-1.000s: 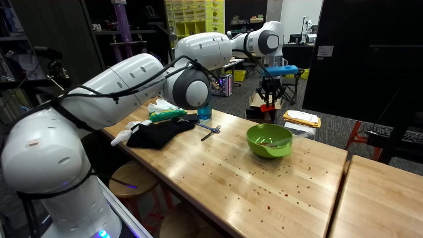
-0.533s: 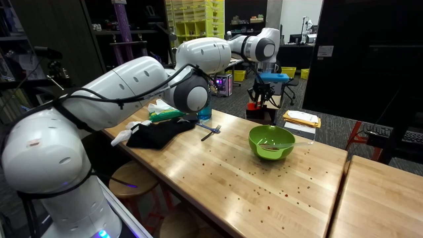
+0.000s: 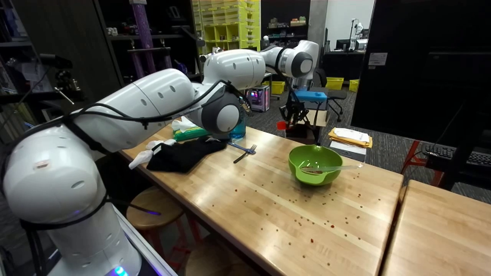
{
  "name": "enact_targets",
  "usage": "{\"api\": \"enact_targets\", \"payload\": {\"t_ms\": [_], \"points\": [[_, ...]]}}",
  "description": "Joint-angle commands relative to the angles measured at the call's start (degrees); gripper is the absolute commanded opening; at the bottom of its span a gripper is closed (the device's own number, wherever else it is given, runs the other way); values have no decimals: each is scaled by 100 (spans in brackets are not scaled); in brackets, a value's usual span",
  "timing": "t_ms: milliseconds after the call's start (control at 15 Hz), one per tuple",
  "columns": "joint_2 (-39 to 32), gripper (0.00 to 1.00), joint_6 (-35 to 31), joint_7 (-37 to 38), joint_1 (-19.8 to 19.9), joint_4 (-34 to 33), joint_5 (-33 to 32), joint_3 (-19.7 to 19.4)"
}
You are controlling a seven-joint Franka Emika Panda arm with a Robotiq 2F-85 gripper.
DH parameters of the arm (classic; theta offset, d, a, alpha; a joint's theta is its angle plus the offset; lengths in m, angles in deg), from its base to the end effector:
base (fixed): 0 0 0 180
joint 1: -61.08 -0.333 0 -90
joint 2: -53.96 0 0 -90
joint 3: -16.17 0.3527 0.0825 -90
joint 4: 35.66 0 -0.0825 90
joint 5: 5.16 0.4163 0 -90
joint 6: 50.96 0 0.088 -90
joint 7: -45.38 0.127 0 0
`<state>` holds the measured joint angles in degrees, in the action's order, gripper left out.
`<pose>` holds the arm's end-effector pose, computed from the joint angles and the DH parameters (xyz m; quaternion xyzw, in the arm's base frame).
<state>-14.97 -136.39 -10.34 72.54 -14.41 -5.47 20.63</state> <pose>0.8398 -0.1465 0.3310 -0.9191 -0.3904 0.0162 0.0504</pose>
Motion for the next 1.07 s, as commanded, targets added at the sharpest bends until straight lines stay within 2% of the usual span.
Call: {"api": "enact_targets", "payload": {"t_ms": [0,67,200,267,333,467,933,1000], "points": [[-172,6,169,-188,-91,-217,62,112],[-265,6,275,-254,-108,-343,99,174],[-73,6,194,-441,-131,112,185,188],[-314,6,422,-515,-157,-271,113,319],[-367,6,521,-606,-185,-315,110,338],[-277,6,597,-795,-201,-53,91,413],[-491,6,844,-1093,-352,-133,1,433],[-508,46,855,-1094,-372,-129,1,429]]}}
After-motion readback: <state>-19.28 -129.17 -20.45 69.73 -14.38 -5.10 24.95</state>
